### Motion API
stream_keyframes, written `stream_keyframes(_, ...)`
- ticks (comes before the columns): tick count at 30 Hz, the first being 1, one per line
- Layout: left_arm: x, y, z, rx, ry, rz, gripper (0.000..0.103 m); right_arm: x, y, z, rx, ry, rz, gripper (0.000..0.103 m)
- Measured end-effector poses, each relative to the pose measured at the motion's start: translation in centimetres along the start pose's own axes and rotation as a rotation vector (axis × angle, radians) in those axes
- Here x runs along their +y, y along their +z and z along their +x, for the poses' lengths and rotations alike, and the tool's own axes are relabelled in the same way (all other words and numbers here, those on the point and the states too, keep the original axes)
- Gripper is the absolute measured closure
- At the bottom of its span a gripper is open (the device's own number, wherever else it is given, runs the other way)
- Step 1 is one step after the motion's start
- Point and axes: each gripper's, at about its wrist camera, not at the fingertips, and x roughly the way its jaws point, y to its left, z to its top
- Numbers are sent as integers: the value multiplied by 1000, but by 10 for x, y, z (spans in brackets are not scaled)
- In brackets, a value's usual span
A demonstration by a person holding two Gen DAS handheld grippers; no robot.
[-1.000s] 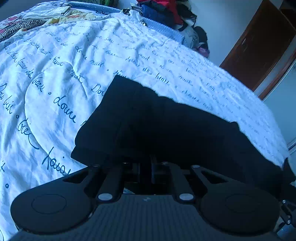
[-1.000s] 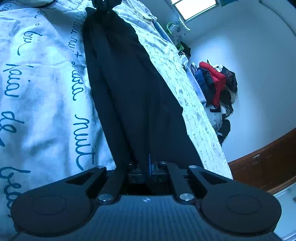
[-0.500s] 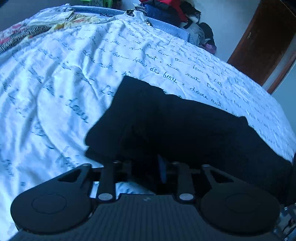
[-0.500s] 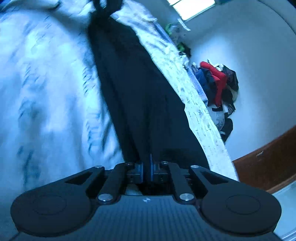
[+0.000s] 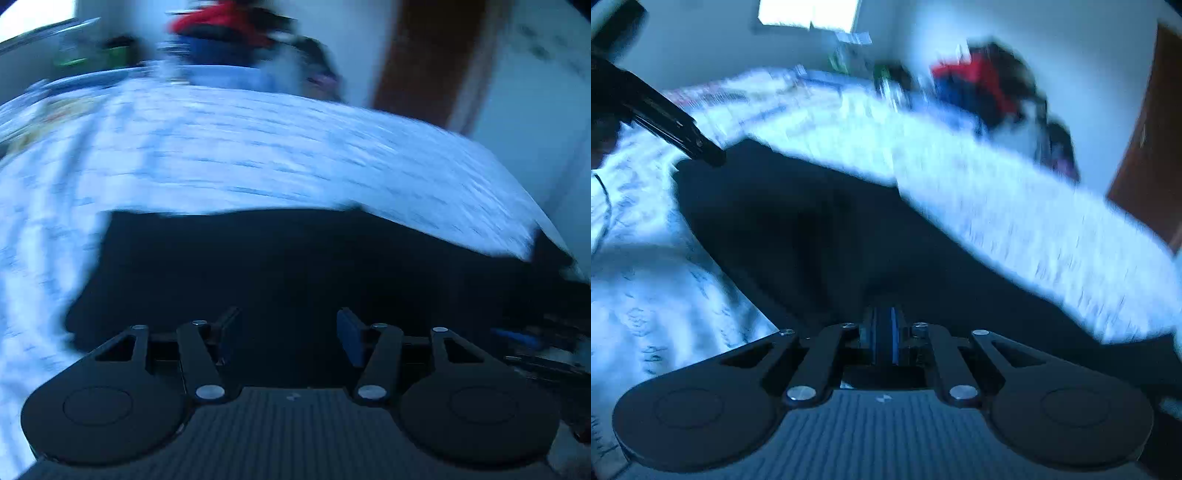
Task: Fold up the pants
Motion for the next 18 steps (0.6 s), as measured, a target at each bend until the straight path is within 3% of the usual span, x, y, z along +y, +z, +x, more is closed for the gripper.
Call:
stream_keyframes(2,-34,-5,15,20,-23,99,43,1,-11,7,82,-8,-38,96)
stream_keyframes(6,-89,-17,32,16,-85,241,43,-36,-26,-43,-13,-4,117,92)
stream_keyframes(8,-110,-19,39,16,-155,275,42,-75,-44,-67,-51,-129,248,82)
stream_keyframes(10,-129,-19,48,24,-216,282,42,-114,-71,-82,-35,-280,389,61)
stream_keyframes(13,-148,-20,58,37,-301,278,41,-160,-119,-90,101,-405,547,58)
stream_keyframes(14,-153,-19,62,42,-320,278,41,-165,-130,-96,107,-440,567,58)
stream_keyframes(17,-169,-22,70,53,-378,282,40,-166,-126,-123,-4,-481,634,56)
stream_keyframes(18,-173,-22,73,63,-395,281,40,-169,-120,-127,-50,-486,655,48)
